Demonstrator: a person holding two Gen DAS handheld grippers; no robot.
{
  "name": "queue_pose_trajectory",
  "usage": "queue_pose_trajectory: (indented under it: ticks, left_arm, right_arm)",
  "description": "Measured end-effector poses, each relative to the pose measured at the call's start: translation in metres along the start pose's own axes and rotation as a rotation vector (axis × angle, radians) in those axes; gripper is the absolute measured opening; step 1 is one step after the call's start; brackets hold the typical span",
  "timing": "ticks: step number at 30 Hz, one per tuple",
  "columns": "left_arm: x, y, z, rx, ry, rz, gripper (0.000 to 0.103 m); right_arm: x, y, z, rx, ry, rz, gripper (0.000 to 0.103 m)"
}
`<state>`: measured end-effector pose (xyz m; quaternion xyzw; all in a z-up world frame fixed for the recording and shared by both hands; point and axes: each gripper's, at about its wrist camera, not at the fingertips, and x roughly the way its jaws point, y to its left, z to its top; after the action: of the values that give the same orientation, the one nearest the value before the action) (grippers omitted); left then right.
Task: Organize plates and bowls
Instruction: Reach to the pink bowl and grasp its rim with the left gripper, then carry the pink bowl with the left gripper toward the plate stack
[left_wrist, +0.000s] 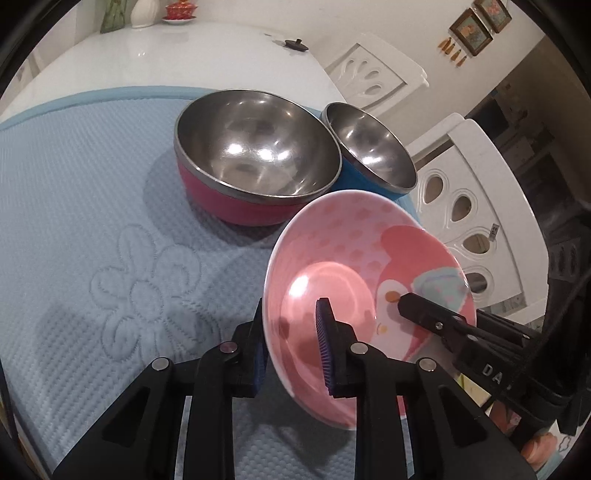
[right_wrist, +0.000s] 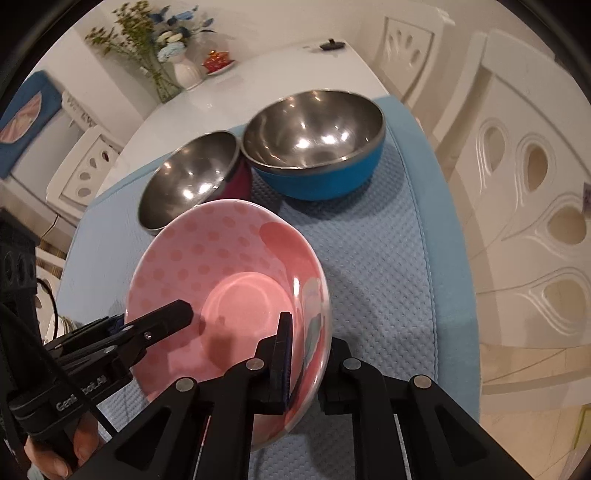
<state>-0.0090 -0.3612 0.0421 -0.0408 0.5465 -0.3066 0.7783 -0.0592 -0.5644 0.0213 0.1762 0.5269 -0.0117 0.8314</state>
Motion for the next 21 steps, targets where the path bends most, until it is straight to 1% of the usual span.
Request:
queue_pose_trajectory:
  ticks: [2, 5, 10, 14, 17, 21]
  left_arm:
    - [-0.003, 0.001, -0.001, -0.009, -0.005, -0.014, 0.020]
    - [-0.012, -0.002, -0.006, -0.002, -0.014, -0.008, 0.021]
    - [-0.038, -0.009, -0.018, 0.008, -0.045, 0.027, 0.021]
    - [-0.062, -0.014, -0.032, 0.022, -0.070, 0.047, 0.021]
    - [-0.079, -0.015, -0.043, 0.029, -0.084, 0.055, 0.021]
    - [-0.096, -0.015, -0.057, 0.043, -0.085, 0.068, 0.021]
  right_arm:
    - [-0.005, 0.002, -0.002, -0.003, -0.005, 0.006, 0.010]
    - [-0.014, 0.005, -0.008, -0.001, -0.002, 0.013, 0.010]
    - [-0.027, 0.017, -0.024, 0.031, 0.010, 0.018, 0.010]
    - [-0.040, 0.026, -0.041, 0.093, 0.070, 0.051, 0.010]
    - [-0.052, 0.034, -0.054, 0.118, 0.094, 0.074, 0.010]
    - [-0.063, 0.047, -0.068, 0.120, 0.115, 0.077, 0.011]
